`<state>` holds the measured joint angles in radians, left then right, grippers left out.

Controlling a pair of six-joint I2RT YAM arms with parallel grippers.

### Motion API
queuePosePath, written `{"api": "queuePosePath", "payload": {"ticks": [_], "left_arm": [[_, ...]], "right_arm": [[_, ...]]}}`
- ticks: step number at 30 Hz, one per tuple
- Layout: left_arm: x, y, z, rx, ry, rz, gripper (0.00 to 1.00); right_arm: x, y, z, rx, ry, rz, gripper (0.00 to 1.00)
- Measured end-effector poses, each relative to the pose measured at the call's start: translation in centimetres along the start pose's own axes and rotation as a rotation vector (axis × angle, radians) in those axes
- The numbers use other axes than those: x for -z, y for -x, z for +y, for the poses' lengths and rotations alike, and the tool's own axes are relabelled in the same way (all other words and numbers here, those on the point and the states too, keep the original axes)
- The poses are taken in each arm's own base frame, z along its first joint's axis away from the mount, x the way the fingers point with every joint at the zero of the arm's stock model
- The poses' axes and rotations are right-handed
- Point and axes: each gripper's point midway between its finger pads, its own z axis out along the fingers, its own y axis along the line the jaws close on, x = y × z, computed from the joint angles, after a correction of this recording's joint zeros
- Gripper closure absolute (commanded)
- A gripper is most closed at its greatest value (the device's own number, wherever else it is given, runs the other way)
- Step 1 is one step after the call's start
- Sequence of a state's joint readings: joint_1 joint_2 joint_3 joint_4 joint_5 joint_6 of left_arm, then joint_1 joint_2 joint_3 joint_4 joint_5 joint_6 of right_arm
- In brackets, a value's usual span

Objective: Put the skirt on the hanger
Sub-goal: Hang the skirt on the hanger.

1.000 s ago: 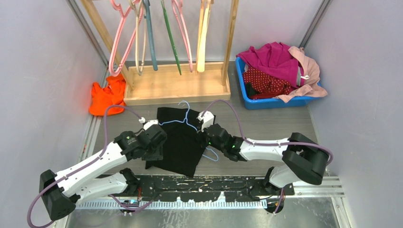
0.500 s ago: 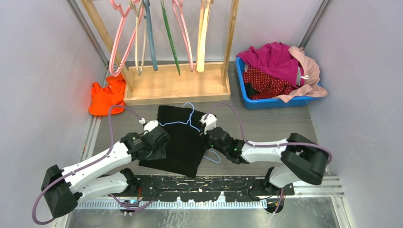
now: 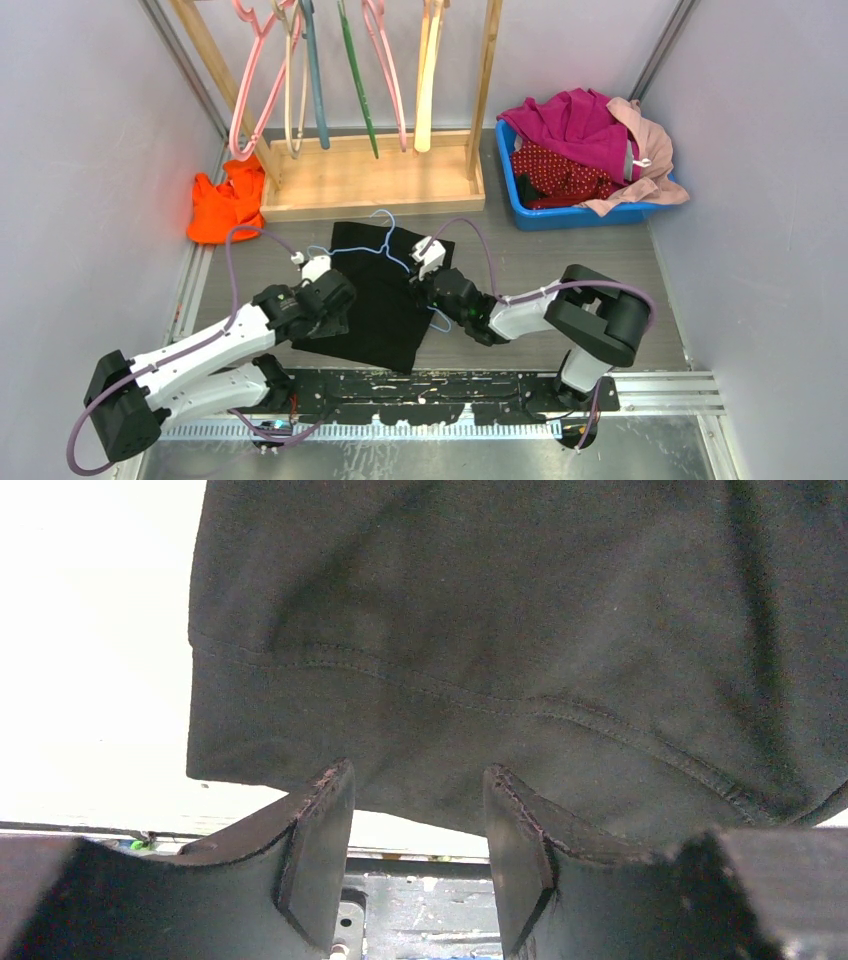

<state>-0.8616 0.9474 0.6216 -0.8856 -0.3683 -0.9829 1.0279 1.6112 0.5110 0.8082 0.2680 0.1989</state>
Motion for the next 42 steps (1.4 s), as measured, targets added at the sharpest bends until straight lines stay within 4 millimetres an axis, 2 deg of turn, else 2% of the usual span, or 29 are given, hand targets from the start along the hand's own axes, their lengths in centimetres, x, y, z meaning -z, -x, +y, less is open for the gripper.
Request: {"api": "queuePosePath", "payload": {"ticks": [5,12,19,21,27,31,34,42], "left_arm": [[0.1,0.1,0.1,0.010,-0.005,-0.012,0.50],[0.0,-0.2,0.5,0.011,-0.005,-0.012,0.51],[0.3,0.1,0.5,0.019,-0.015,-0.032,0.51],[0.5,0.3,0.5,0.025,-0.023,-0.043,0.50],[0.8,0.6,0.7,0.033,-0.028,-0.060,0.50],[1.3,0.9,0.7,0.039,-0.040,-0.071,0.50],[2.6,2.1,0.2,0.055,-0.068,-0.102,0.50],[6.1,5.5,-1.2,0.086,-0.147,-0.197,0.50]], "right_arm": [[-0.6,-0.5,-0.6,0.045,-0.029,-0.007,0.99],[-0.6,0.6,-1.7,0.140,-0.091,-0.049,0.99],[-0.1,2.2,-1.5,0.178,-0.085,-0.063,0.99],[0.8,3.9,-1.2,0.174,-0.075,-0.089,0.99],[4.9,10.9,0.1,0.140,-0.011,-0.201,0.99],[7.7,14.1,0.7,0.127,0.031,-0.227,0.99],[10.1,15.6,0.6,0.107,0.043,-0.243,0.99],[15.4,17.1,-0.7,0.062,0.028,-0.220,0.99]]}}
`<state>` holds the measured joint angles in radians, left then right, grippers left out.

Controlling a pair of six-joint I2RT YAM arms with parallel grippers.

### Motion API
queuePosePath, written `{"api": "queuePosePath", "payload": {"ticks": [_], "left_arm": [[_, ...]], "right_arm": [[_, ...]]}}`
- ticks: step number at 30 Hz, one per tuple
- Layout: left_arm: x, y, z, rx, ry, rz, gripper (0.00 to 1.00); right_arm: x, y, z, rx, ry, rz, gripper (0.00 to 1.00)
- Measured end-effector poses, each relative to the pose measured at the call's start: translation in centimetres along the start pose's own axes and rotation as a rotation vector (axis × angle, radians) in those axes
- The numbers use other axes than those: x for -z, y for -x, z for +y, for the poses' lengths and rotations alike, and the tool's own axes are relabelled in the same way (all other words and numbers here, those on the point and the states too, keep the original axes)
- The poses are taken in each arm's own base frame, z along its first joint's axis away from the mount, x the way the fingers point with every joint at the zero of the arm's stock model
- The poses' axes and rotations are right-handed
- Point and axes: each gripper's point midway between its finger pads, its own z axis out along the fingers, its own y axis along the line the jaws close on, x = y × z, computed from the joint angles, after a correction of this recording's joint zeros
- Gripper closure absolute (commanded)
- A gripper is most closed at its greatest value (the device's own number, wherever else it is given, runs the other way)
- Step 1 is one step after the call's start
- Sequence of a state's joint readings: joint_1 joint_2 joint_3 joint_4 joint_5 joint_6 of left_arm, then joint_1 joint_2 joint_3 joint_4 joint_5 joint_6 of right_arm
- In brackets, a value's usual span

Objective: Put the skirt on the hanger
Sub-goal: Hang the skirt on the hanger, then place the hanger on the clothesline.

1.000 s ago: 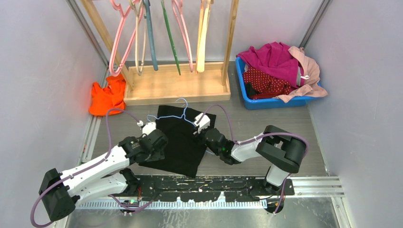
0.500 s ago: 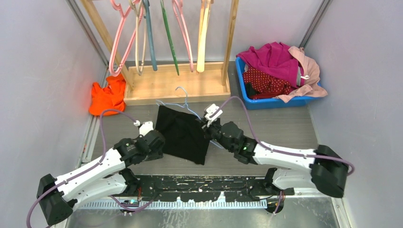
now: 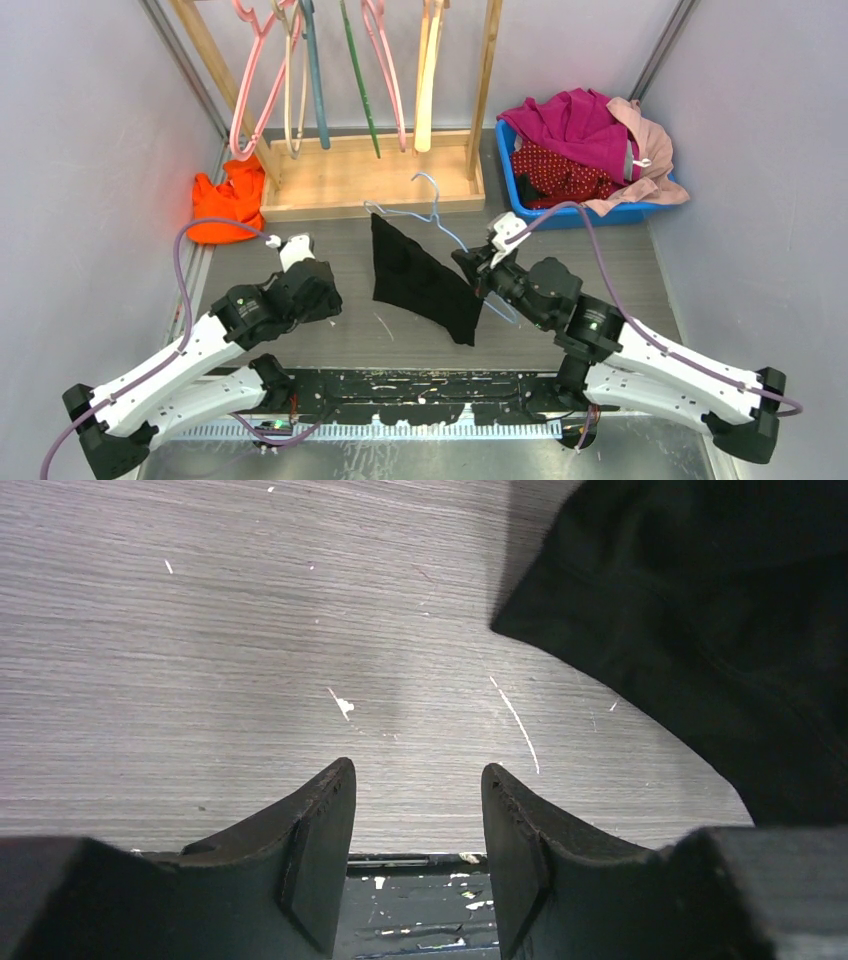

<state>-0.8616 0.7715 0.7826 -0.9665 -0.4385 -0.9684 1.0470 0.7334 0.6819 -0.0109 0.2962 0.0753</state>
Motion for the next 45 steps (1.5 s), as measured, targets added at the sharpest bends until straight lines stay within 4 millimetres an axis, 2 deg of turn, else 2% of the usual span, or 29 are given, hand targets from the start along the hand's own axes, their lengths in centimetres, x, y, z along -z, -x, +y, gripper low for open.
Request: {"api": "queuePosePath", "payload": {"ticks": [8,13,17,23,25,30,34,40,45], "left_arm": [[0.2,0.0,0.2,-0.011,0.008,0.001,0.50],[0.4,0.2,0.3,-0.005,-0.003,-0.007,0.50],[0.6,0.3,0.3,-0.001,-0.011,-0.016,0.50],[0.9,0.5,0.3,0.006,-0.024,-0.027,0.50],[1.0,0.6,0.3,0.009,-0.030,-0.031,0.50],[1.4,0.7,0.3,0.017,-0.045,-0.041,0.50],[1.4,0.6,0.4,0.020,-0.053,-0.042,0.50],[1.3,0.1,0.8,0.019,-0.053,-0.034,0.50],[1.3,0.1,0.8,0.019,-0.054,-0.034,0.50]], "right_arm": [[4.4,2.4,-3.0,-0.028,-0.121,0.003,0.99],[5.3,5.5,-4.8,-0.024,-0.224,-0.022,0.99],[3.8,8.8,-5.5,0.019,-0.303,-0.034,0.99],[-1.4,12.2,-7.4,0.086,-0.442,-0.009,0.99],[-3.7,12.5,-8.5,0.103,-0.486,0.012,0.99],[-7.0,12.5,-10.7,0.123,-0.557,0.053,0.99],[-7.8,13.7,-11.8,0.117,-0.587,0.035,0.99],[-7.3,16.5,-12.5,0.103,-0.606,-0.042,0.99],[-7.2,18.1,-13.1,0.109,-0.620,-0.092,0.99]]}}
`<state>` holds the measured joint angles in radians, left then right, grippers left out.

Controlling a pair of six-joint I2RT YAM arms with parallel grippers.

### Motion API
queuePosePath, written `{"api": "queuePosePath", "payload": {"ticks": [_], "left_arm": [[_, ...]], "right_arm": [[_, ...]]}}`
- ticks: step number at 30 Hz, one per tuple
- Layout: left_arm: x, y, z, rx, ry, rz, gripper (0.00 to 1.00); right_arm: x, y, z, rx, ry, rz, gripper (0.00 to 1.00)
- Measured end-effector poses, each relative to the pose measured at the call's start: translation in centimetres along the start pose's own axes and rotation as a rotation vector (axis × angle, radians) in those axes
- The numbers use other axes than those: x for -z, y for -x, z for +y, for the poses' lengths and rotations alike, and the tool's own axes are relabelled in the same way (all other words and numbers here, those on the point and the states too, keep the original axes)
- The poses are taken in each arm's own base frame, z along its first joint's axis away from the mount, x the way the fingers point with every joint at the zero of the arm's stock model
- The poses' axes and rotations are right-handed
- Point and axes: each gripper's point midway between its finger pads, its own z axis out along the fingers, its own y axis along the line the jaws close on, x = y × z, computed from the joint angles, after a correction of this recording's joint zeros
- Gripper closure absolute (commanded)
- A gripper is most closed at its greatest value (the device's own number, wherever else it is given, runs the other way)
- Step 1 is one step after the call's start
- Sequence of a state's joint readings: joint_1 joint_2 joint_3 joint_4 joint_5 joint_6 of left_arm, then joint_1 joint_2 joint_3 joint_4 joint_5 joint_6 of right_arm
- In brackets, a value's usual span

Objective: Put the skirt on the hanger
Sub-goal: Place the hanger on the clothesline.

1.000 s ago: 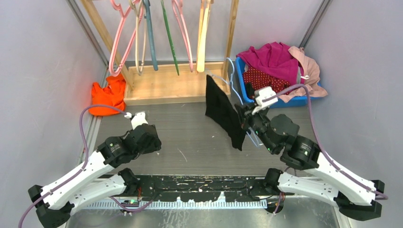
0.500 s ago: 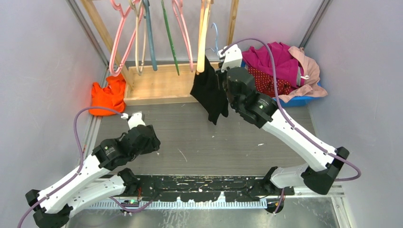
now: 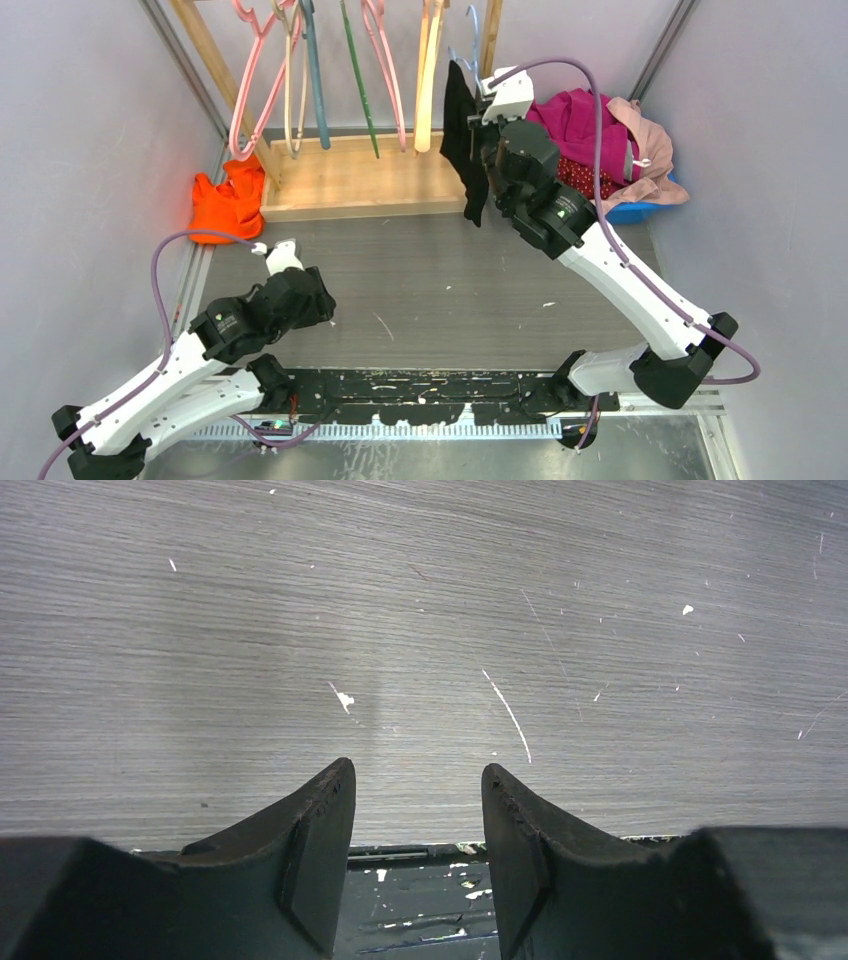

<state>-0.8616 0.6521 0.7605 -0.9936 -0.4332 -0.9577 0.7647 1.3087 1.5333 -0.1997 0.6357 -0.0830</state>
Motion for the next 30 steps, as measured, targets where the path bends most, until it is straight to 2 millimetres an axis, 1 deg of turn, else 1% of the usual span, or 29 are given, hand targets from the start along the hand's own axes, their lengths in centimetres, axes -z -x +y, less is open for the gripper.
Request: {"api": "queuePosePath", "payload": {"ticks": [3,7,11,14,16,18,25,26,28,30], "left_arm": [[0.0,0.0,0.0,0.001,-0.001,-0.001,0.50],[0.0,-0.1,0.1,-0.001,0.003,0.002,0.50],[0.1,-0.1,0.2,-0.004,0.007,0.005,0.50],[0.1,-0.1,0.3,-0.005,0.008,0.006,0.50],[0.1,-0.1,0.2,-0.005,0.008,0.006,0.50],[0.1,-0.1,0.2,-0.006,0.010,0.007,0.50],[0.0,-0.2,0.2,-0.009,0.015,0.011,0.50],[0.0,-0.2,0.2,-0.009,0.016,0.012,0.50],[0.0,-0.2,0.3,-0.009,0.017,0.012,0.50],[0.0,-0.2,0.3,-0.010,0.018,0.013,0.50]], "right_arm": [[-0.4,0.9,-0.7,-0.004,-0.013,-0.030,0.99],[-1.2,2.9,-1.8,-0.027,-0.028,-0.081,0.99],[-2.8,5.4,-2.6,-0.061,-0.037,-0.141,0.99],[-4.3,6.0,-2.8,-0.074,-0.036,-0.162,0.99],[-5.6,5.8,-2.7,-0.082,-0.032,-0.160,0.99],[-6.9,5.1,-2.5,-0.084,-0.026,-0.148,0.99],[-11.4,1.4,-1.3,-0.106,0.004,-0.077,0.99],[-11.7,1.3,-1.0,-0.114,0.014,-0.075,0.99],[-12.7,-0.1,-0.6,-0.117,0.022,-0.051,0.99],[-13.1,-0.5,-0.3,-0.127,0.033,-0.043,0.99]]}}
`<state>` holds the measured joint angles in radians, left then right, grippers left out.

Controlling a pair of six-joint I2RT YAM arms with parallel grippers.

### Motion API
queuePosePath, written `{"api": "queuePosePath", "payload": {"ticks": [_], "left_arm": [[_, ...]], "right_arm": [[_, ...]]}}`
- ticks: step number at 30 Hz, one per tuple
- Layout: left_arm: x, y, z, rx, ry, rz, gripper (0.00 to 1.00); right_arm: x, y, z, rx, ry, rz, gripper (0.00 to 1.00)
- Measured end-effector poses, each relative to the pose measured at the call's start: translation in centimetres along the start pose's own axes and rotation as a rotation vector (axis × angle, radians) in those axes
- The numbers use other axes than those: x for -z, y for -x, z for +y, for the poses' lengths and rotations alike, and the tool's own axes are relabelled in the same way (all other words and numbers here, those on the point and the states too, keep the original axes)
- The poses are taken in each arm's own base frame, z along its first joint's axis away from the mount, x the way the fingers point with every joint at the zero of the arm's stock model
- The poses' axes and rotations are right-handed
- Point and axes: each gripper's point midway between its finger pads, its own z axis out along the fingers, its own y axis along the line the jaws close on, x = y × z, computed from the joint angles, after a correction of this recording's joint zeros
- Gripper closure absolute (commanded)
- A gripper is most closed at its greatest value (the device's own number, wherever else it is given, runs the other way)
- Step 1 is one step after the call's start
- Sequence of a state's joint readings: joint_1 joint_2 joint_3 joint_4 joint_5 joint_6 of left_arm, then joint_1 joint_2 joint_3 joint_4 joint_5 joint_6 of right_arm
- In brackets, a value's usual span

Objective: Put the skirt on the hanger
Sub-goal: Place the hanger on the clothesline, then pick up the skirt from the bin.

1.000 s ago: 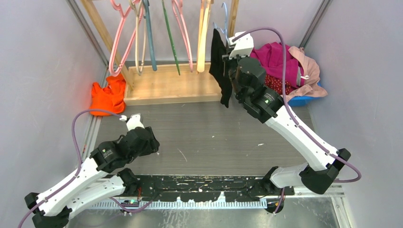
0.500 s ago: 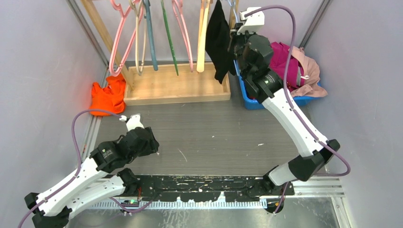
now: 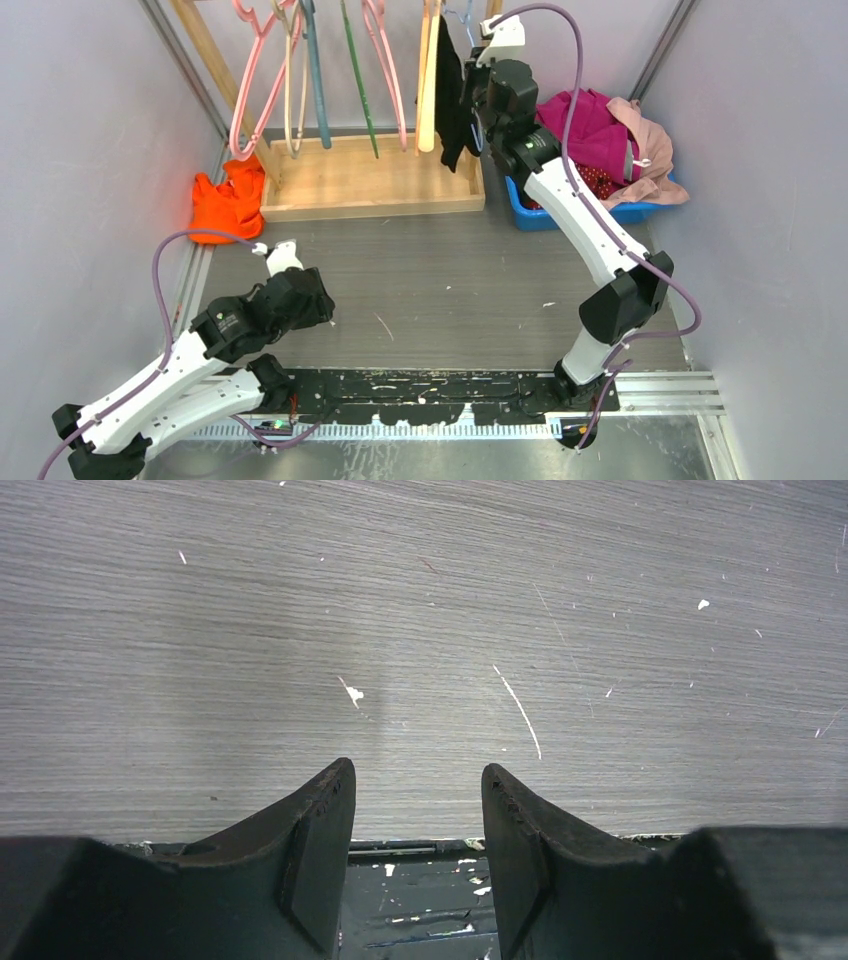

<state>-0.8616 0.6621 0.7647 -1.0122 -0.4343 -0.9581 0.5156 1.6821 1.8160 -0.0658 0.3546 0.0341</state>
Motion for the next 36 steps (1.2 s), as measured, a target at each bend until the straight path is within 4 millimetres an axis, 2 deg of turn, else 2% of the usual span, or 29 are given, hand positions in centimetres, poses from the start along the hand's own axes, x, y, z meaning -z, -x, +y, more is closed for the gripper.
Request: {"api": "queuePosePath", "payload": {"ticks": [1,2,4,8,12,14,15,16,18,21,24,27,29,31,33,34,36], "left_arm": [[0.0,0.0,0.0,0.000,0.000,0.000,0.50],[0.0,0.0,0.0,0.001,-0.001,0.000,0.50],[0.1,0.0,0.0,0.003,-0.002,-0.001,0.50],[0.1,0.0,0.0,0.004,-0.002,-0.002,0.48],[0.1,0.0,0.0,0.002,-0.002,-0.001,0.41],[0.1,0.0,0.0,-0.003,-0.002,-0.002,0.33],[0.1,0.0,0.1,-0.007,-0.001,-0.002,0.13],[0.1,0.1,0.1,-0.015,-0.001,-0.002,0.04],[0.0,0.2,-0.1,-0.030,-0.002,-0.002,0.00],[-0.3,0.3,-0.4,-0.050,0.002,0.002,0.00],[-1.1,0.1,-1.1,-0.077,0.008,0.027,0.00],[-2.1,-0.3,-2.2,-0.096,0.002,0.058,0.00],[-3.1,-0.9,-2.9,-0.107,-0.001,0.083,0.00],[-4.1,-1.6,-3.4,-0.120,-0.002,0.112,0.00],[-4.9,-2.2,-3.8,-0.134,-0.005,0.139,0.00],[-5.1,-2.4,-4.0,-0.138,-0.007,0.147,0.00],[-5.5,-2.7,-4.4,-0.142,-0.017,0.161,0.00]], "right_arm": [[0.0,-0.1,0.1,-0.005,0.004,0.002,0.99],[0.0,-0.1,0.2,-0.013,0.008,0.001,0.88],[0.1,-0.1,0.3,-0.031,0.014,-0.006,0.56],[1.4,-1.5,0.0,-0.055,0.022,0.020,0.37],[4.0,-2.0,-0.2,-0.073,0.054,0.049,0.30],[5.8,-1.6,-0.7,-0.085,0.060,0.059,0.26],[6.7,-1.4,-1.0,-0.087,0.060,0.061,0.25],[7.9,-1.0,-1.4,-0.091,0.056,0.060,0.25],[10.4,-0.2,-2.8,-0.101,0.030,0.064,0.24],[13.2,1.5,-6.0,-0.144,-0.040,0.057,0.25],[15.0,1.6,-12.0,-0.199,-0.199,0.084,0.26],[15.2,-0.2,-17.1,-0.250,-0.334,0.156,0.30],[14.4,-2.7,-20.5,-0.294,-0.411,0.241,0.33],[13.2,-5.5,-23.1,-0.336,-0.466,0.323,0.36],[11.8,-9.9,-25.0,-0.366,-0.507,0.439,0.38],[11.1,-13.0,-25.7,-0.382,-0.527,0.524,0.38],[10.4,-17.8,-26.3,-0.400,-0.547,0.653,0.38]]}}
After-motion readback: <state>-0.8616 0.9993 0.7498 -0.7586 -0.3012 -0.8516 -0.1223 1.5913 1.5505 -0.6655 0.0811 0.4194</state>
